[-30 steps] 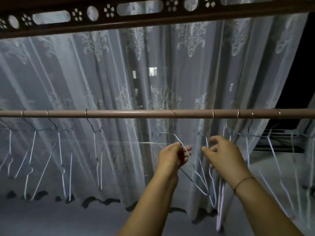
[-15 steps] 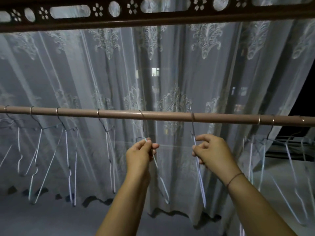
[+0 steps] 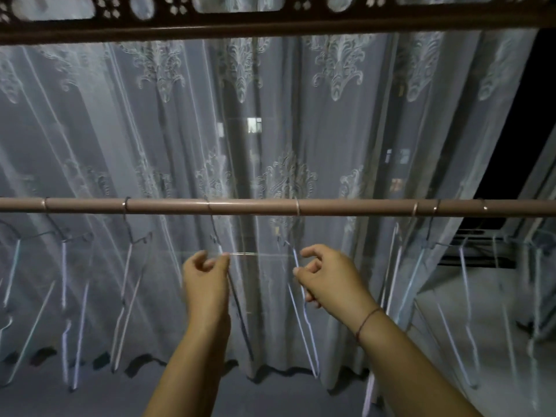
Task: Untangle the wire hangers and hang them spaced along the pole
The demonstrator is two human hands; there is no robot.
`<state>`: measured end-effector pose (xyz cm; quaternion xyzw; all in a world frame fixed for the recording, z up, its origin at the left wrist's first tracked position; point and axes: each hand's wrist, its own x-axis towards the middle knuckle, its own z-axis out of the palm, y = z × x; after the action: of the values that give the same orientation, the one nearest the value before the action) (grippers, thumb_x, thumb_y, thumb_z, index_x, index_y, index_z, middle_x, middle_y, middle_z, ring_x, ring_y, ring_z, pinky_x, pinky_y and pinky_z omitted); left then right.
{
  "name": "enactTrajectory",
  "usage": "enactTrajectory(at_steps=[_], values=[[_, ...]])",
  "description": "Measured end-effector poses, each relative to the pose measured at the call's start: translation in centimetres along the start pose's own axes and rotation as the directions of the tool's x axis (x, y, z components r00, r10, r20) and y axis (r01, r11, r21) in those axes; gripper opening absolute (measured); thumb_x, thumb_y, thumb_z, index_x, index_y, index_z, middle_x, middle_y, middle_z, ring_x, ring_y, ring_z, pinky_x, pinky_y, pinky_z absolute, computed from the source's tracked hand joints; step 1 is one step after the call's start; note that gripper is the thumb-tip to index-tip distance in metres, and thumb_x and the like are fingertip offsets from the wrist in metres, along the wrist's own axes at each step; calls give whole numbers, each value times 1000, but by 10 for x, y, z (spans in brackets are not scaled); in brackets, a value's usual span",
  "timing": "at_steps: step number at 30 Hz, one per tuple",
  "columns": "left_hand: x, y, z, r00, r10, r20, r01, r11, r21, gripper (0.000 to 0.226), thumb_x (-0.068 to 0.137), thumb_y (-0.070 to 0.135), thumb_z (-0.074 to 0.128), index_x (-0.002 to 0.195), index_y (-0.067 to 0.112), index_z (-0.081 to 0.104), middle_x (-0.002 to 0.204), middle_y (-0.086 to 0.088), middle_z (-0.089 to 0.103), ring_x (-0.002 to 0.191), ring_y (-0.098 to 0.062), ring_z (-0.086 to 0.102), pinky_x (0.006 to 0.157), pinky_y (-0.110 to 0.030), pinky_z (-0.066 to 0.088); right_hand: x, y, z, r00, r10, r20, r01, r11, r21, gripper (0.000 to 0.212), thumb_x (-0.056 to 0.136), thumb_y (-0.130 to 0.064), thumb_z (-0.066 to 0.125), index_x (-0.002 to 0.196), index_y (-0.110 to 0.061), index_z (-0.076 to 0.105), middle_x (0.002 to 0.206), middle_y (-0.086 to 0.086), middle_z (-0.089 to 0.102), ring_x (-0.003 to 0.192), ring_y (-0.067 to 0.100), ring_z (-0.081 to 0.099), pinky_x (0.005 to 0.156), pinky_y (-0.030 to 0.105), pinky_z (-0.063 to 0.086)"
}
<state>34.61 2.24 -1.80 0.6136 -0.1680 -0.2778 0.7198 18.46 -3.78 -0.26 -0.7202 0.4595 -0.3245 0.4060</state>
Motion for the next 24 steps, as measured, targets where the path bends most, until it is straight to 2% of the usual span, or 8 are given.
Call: enactTrajectory(at_steps=[2, 4, 8, 10, 13, 17, 22, 24], values=[[-10, 0, 2, 991, 95, -92, -92, 995, 33, 46, 86, 20, 62, 128, 22, 43, 107, -1, 52, 88, -13, 53, 80, -31, 45, -10, 1, -15, 996, -8, -84, 8, 1000, 0, 23, 85, -20, 59, 108, -22, 56, 67, -1, 59, 52, 12, 60, 53, 27, 49], [-36, 7, 11, 954, 285, -96, -282, 958, 48, 38, 87, 17, 59, 121, 27, 46, 114, -2, 51, 91, -12, 53, 75, -26, 45, -24, 3, -40, 969, -54, -241, 49, 998, -26, 20, 85, -20, 60, 105, -23, 58, 71, -1, 61, 61, 17, 62, 58, 32, 54], [-94, 12, 54, 841, 494, 221, -516, 855, 52, 16, 89, 11, 56, 98, 22, 62, 89, 7, 63, 77, 0, 59, 66, -12, 48, -47, 19, -95, 834, -136, -534, 91, 990, -111, 17, 85, -18, 60, 102, -18, 61, 84, 5, 63, 69, 19, 58, 66, 32, 50], [-112, 2, 82, 799, 438, 413, -512, 855, 84, 14, 89, 15, 58, 95, 26, 65, 85, 9, 65, 79, 3, 61, 67, -7, 47, -50, 29, -110, 816, -98, -570, 52, 994, -96, 18, 84, -17, 61, 102, -16, 59, 93, 7, 62, 77, 20, 58, 68, 28, 47], [-125, -16, 119, 790, 204, 578, -403, 884, 238, 20, 89, 31, 58, 109, 26, 62, 89, 15, 62, 81, 3, 59, 66, -7, 46, -52, 41, -112, 834, -56, -549, -43, 985, -167, 22, 83, -20, 64, 102, -16, 55, 104, 3, 56, 88, 17, 54, 70, 22, 41], [-131, -30, 149, 767, 32, 640, -354, 853, 382, 24, 88, 35, 58, 100, 16, 66, 86, 3, 69, 80, -9, 64, 80, -33, 55, -51, 53, -108, 867, -13, -499, -79, 983, -163, 22, 83, -17, 63, 96, -16, 45, 82, -2, 51, 73, 16, 52, 55, 16, 36], [-137, -32, 154, 793, 57, 607, -340, 868, 362, 18, 91, 21, 53, 82, 17, 69, 76, -4, 71, 73, -14, 66, 73, -33, 55, -48, 61, -113, 873, 43, -487, -84, 995, -63, 25, 82, -9, 63, 102, -10, 49, 67, -5, 53, 62, 5, 53, 52, 16, 37], [-137, -30, 150, 834, 68, 548, -288, 900, 327, 21, 92, 21, 52, 76, 24, 64, 72, -4, 69, 66, -11, 62, 69, -29, 51, -47, 61, -114, 869, 25, -495, -60, 997, -55, 25, 81, -7, 62, 103, -12, 50, 67, -1, 59, 62, 10, 58, 54, 21, 43]])
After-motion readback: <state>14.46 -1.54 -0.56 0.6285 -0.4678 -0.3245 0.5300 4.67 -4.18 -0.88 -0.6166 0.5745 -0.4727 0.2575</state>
